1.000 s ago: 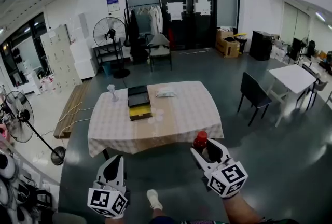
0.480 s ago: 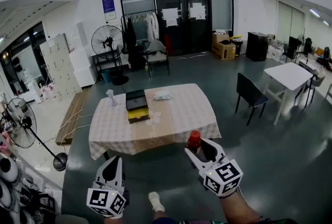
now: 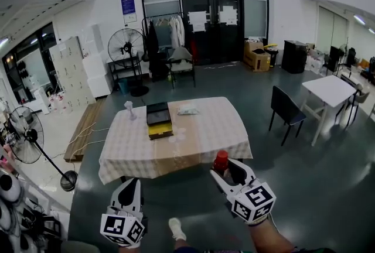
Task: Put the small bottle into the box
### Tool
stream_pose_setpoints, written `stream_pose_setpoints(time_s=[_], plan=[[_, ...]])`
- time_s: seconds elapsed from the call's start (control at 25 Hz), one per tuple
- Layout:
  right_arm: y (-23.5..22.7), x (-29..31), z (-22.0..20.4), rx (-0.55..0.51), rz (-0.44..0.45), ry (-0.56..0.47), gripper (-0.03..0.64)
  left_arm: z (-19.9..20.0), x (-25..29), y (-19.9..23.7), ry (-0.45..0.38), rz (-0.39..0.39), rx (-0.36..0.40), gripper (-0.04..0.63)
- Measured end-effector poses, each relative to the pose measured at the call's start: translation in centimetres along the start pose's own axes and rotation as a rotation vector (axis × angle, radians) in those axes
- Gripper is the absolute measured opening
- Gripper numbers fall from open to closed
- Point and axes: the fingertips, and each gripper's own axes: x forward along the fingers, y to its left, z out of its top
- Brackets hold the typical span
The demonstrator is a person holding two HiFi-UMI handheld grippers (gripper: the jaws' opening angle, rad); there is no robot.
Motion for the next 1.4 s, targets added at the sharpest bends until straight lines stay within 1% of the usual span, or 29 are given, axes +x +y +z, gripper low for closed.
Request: stream_pose_setpoints(time_s=[0.32, 0.56, 0.88, 1.16, 1.4], plan=[[-0.5, 2.2, 0.5, 0.000, 0.018, 0.005, 0.216, 0.5, 1.5, 1.0, 0.001, 0.014, -0.001, 0.023], [-0.6, 3.6, 0.0, 0.000, 0.023, 0.008, 0.216, -0.7, 2.2, 2.2, 0.005, 0.022, 0.003, 0.023], [-1.7, 6.0, 0.3, -0.005, 0.035, 0.021, 0.218, -0.7, 4.0, 3.6, 0.009, 0.044, -0.004, 0.023], [-2.6, 9.4, 0.3, -0.010, 0.040, 0.024, 0.218, -0.9, 6.2, 6.0, -0.004, 0.062, -0.025, 0.023], [-3.5, 13.0, 0.8, -0.009, 0.040, 0.021, 0.218, -1.3, 9.3, 8.5, -0.010, 0.046, -0.036, 0.024]])
